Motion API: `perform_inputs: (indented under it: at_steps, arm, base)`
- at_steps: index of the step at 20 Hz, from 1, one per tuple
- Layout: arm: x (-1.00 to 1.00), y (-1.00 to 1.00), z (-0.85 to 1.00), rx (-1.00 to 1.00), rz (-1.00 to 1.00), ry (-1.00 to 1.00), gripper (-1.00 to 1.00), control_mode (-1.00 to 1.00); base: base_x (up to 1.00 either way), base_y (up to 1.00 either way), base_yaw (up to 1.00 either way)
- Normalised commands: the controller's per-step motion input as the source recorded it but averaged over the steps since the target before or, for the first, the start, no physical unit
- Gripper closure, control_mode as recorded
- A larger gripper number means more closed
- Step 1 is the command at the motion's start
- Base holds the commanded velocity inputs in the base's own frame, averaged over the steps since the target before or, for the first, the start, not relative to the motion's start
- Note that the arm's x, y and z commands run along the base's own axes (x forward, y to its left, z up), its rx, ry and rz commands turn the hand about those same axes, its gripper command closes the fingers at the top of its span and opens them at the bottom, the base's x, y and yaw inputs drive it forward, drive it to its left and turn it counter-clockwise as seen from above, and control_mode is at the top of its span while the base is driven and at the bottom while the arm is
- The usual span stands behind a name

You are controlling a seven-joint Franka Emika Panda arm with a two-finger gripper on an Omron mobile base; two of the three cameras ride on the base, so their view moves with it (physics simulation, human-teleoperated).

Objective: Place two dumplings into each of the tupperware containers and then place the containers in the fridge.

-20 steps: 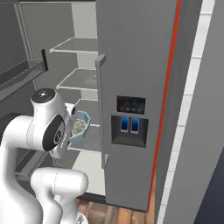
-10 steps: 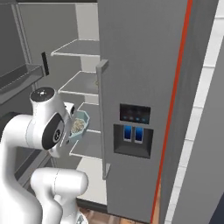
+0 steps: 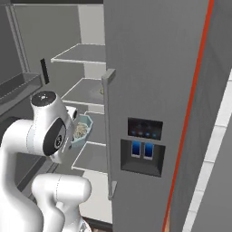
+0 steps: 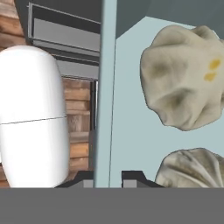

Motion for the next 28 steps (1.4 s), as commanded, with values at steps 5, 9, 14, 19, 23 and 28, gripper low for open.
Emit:
perform_inputs:
  at_steps: [5, 9, 14, 19, 23, 28]
  arm:
    - [0.0, 0.0, 0.0, 0.0, 0.0, 0.0, 1.0, 1.0]
    - [0.0, 0.0, 0.0, 0.0, 0.0, 0.0, 1.0, 1.0]
    - [0.0, 0.0, 0.0, 0.0, 0.0, 0.0, 1.0, 1.0]
    - [0.0, 0.0, 0.0, 0.0, 0.0, 0.0, 1.0, 1.0]
    - [0.0, 0.0, 0.0, 0.0, 0.0, 0.0, 1.0, 1.0]
    - [0.0, 0.0, 0.0, 0.0, 0.0, 0.0, 1.0, 1.0]
  base:
    - [0.58, 0.22, 0.0]
    - [0.69, 0.13, 0.0]
    - [0.31, 0.19, 0.0]
    - [0.24, 0.28, 0.0]
    - [0.19, 0.29, 0.0]
    - [0.17, 0.43, 0.0]
